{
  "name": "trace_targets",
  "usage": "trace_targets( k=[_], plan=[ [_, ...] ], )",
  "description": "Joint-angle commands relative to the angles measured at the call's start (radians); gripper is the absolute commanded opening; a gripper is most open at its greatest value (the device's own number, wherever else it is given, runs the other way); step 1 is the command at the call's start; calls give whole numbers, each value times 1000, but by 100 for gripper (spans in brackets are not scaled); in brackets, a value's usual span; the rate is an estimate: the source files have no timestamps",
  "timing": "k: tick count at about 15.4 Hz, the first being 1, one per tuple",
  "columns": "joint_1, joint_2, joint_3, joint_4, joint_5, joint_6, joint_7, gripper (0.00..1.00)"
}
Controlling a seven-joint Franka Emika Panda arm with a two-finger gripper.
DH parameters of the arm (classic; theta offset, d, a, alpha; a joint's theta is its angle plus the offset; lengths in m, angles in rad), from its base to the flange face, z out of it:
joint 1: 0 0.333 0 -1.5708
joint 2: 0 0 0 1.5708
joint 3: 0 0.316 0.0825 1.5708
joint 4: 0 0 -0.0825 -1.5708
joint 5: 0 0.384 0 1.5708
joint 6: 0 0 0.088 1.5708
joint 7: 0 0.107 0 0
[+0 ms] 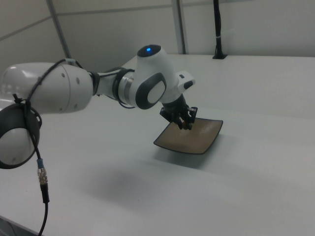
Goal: Strawberries on a ceramic plate
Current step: 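Carry the strawberry over the brown plate and lower it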
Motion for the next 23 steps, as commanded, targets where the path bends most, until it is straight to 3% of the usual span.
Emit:
trace_targets(
  k=[1, 4, 8, 9, 11, 12, 15, 18, 23],
  plan=[
    [20, 53, -6, -7, 16, 115, -19, 5],
    [23, 83, -6, -7, 18, 157, -19, 7],
    [32, 127, -4, -5, 19, 244, -17, 23],
    [35, 127, -4, -5, 19, 252, -16, 35],
    [34, 127, -4, -7, 18, 252, -19, 91],
    [35, 124, -4, -8, 18, 250, -19, 100],
    [38, 106, -4, -8, 16, 249, -5, 100],
    [35, 23, -4, -47, 18, 202, -3, 100],
    [29, -181, -6, -42, 18, -249, 46, 100]
  ],
)
